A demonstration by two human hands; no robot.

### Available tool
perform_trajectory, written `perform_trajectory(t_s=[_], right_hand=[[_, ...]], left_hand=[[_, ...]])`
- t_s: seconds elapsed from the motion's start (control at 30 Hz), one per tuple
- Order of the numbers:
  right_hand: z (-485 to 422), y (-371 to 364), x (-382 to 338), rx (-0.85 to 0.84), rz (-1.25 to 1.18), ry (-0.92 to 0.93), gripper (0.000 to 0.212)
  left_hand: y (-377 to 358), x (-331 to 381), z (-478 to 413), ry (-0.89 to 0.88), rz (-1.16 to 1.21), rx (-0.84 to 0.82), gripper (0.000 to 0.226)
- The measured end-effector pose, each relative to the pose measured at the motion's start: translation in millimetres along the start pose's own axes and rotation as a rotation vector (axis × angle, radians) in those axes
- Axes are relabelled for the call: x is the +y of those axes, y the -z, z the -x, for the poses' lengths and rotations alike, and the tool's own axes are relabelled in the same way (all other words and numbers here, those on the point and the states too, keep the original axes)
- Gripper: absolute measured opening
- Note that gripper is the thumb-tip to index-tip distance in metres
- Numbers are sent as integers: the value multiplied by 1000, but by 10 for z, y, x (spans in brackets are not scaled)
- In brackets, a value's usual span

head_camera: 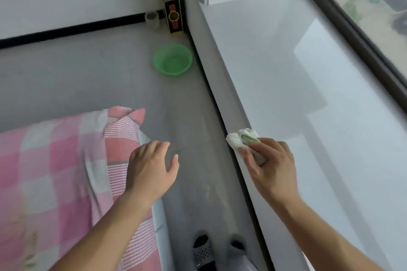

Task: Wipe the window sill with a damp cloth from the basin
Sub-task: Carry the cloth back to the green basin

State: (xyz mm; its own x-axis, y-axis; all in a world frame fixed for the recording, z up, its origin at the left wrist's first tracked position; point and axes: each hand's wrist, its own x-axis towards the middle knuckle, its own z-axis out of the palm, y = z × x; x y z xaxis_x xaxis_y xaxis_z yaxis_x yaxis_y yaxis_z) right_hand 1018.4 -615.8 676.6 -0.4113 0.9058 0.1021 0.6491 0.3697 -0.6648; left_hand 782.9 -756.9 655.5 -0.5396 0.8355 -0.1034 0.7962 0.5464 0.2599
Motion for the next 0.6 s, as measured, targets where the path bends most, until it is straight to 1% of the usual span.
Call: perform_trajectory(t_s=[0.17, 0.23, 0.3, 0.4, 0.5, 0.6], right_hand=[[-1171, -499, -400, -34, -1, 96, 10], [-1679, -748, -542, -41, -16, 109, 4], [-2196, -1033, -676, -55, -39, 115, 4], [-2959, -1494, -920, -86, -57, 147, 14], [-3644, -1935, -1172, -113, -23, 179, 18], [-4264, -2341, -1426, -147, -18, 147, 13]], left_hand=[[317, -630, -944, 107, -84, -28, 50], [414, -867, -1359, 127, -91, -3, 50], [487, -1080, -1798, 158, -87, 30, 49], [544, -1388, -2479, 216, -81, 89, 46], [625, -1676, -3113, 253, -113, 56, 45], [736, -1974, -3711, 240, -133, 26, 45]])
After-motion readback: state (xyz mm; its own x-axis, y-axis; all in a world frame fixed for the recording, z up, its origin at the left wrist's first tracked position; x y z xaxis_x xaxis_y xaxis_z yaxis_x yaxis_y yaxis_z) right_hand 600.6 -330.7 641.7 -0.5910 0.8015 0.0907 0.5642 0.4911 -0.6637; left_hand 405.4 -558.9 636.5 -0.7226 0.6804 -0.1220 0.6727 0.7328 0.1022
